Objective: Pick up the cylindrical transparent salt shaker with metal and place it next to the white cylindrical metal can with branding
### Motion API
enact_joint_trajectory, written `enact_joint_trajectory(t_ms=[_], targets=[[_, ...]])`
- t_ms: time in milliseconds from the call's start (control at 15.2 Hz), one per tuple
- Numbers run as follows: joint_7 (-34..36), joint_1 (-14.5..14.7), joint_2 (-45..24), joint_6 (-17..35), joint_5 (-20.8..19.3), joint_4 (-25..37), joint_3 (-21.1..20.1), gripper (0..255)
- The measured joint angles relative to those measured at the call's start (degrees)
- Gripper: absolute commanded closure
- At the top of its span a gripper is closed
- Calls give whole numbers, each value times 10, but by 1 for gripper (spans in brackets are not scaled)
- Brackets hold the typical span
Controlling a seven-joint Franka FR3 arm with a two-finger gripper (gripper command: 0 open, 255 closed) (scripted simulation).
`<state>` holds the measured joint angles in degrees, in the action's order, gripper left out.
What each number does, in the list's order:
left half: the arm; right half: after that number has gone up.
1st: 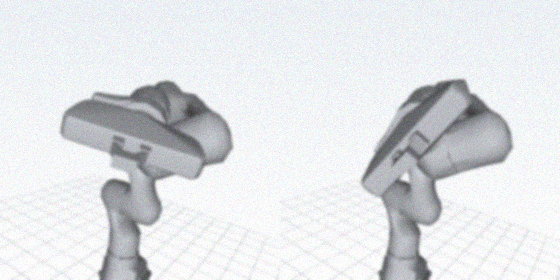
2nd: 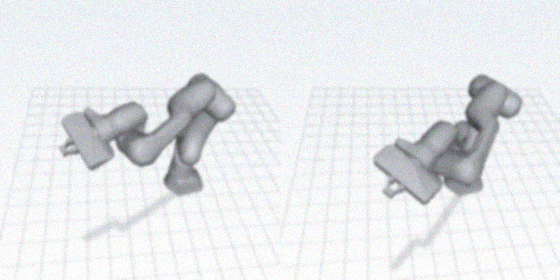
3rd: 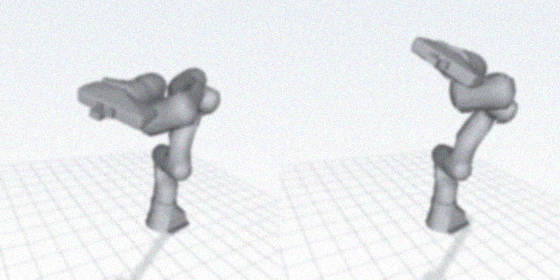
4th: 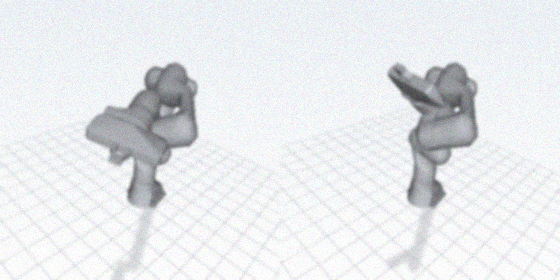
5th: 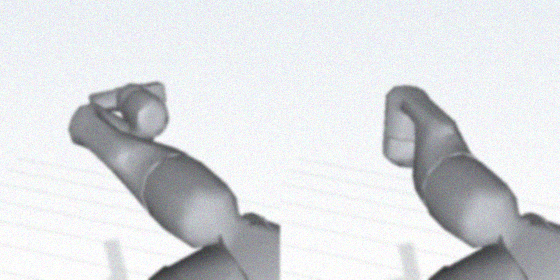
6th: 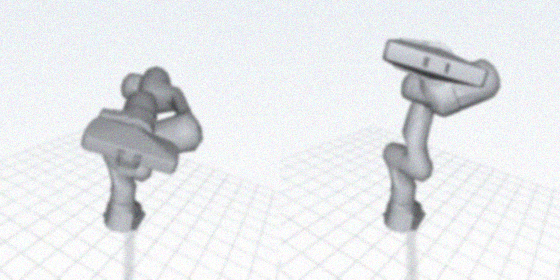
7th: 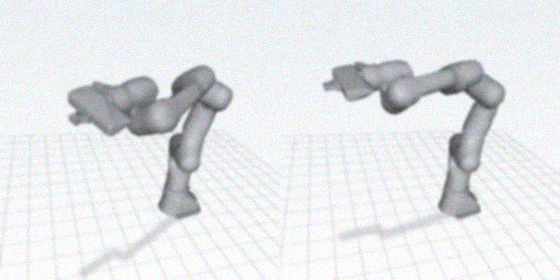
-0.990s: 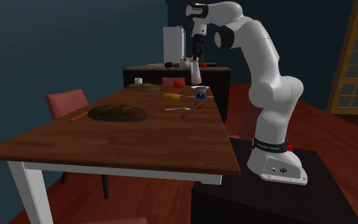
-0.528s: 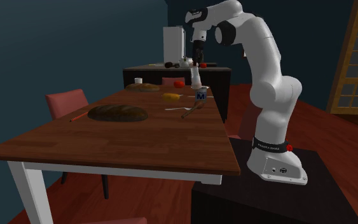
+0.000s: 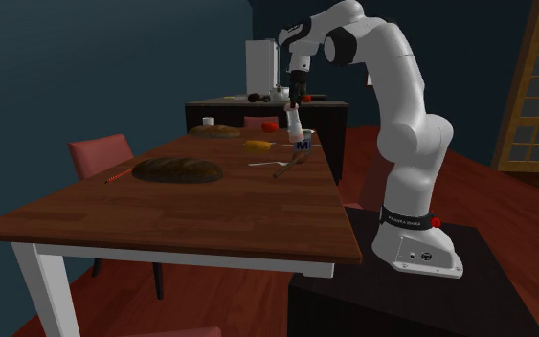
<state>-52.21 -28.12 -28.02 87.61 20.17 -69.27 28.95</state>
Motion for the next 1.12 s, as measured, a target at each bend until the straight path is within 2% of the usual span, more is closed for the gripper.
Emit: enact_joint_trajectory(t_ms=[594, 924, 1122], targets=[[-13, 15, 8, 75, -2, -86, 0, 255], [-19, 19, 4, 109, 2, -117, -2, 255], [-20, 19, 3, 113, 2, -119, -2, 255]])
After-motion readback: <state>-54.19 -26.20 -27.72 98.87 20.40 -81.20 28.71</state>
